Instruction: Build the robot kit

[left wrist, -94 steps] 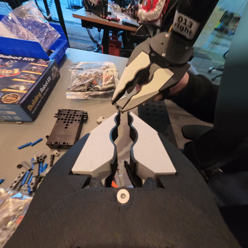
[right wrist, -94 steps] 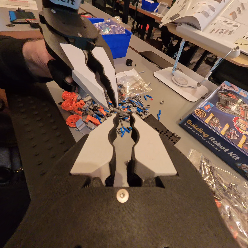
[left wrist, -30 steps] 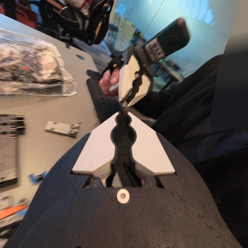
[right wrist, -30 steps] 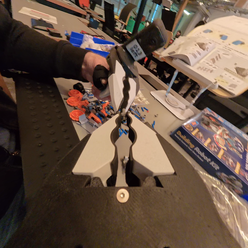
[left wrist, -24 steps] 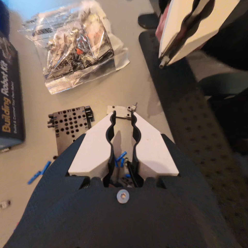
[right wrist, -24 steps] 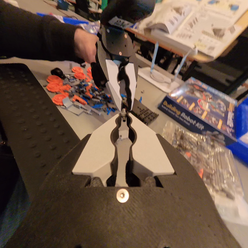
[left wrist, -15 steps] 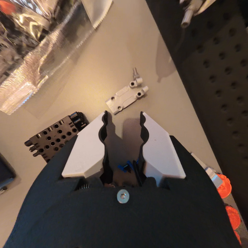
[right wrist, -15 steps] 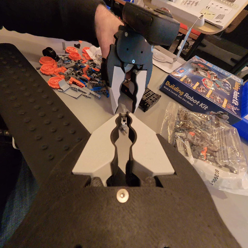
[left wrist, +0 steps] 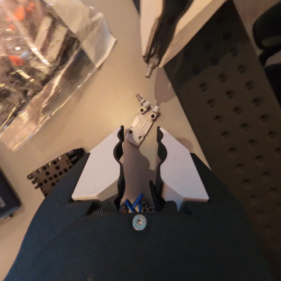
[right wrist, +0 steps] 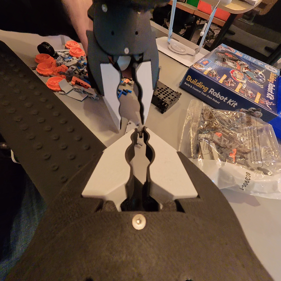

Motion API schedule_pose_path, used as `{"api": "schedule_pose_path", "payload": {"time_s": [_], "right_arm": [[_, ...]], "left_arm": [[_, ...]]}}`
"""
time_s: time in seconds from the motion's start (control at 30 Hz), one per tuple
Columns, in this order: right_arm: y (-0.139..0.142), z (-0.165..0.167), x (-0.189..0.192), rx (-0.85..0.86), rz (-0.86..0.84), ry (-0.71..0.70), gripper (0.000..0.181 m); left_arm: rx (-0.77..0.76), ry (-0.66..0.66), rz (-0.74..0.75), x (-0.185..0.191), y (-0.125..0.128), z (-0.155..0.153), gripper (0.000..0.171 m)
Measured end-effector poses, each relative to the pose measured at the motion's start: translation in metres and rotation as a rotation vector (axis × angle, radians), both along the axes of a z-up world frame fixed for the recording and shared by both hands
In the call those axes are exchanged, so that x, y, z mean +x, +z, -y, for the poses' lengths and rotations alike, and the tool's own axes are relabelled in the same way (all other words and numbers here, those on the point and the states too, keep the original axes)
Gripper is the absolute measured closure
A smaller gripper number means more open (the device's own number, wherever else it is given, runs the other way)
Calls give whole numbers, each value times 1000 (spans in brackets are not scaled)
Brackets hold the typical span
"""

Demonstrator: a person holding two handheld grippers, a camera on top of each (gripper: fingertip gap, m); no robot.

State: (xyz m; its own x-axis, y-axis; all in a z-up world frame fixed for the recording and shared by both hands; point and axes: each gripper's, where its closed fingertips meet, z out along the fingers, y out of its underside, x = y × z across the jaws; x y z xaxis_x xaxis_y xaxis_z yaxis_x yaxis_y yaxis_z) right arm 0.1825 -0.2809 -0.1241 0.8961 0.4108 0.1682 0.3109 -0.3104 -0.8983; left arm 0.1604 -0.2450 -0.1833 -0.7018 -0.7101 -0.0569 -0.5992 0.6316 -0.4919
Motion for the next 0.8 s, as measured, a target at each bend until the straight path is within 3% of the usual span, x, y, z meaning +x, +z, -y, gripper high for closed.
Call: {"api": "schedule_pose_path", "payload": {"time_s": [0.13,0.27,0.47,0.6,0.8], "right_arm": [[-2,6,0,-9,-1,-17,175],[-3,10,4,-17,1,-38,175],[-4,11,0,-18,11,-39,175],[-2,23,-6,-24,-7,-43,175],[-11,45,-19,-62,-20,-72,175]], "left_arm": [[10,-49,-23,3,-13,15,146],[-3,140,-24,5,-13,7,148],[-295,374,-15,-5,0,18,149],[-463,434,-25,-10,21,39,148],[-379,462,-10,-14,8,53,148]]}}
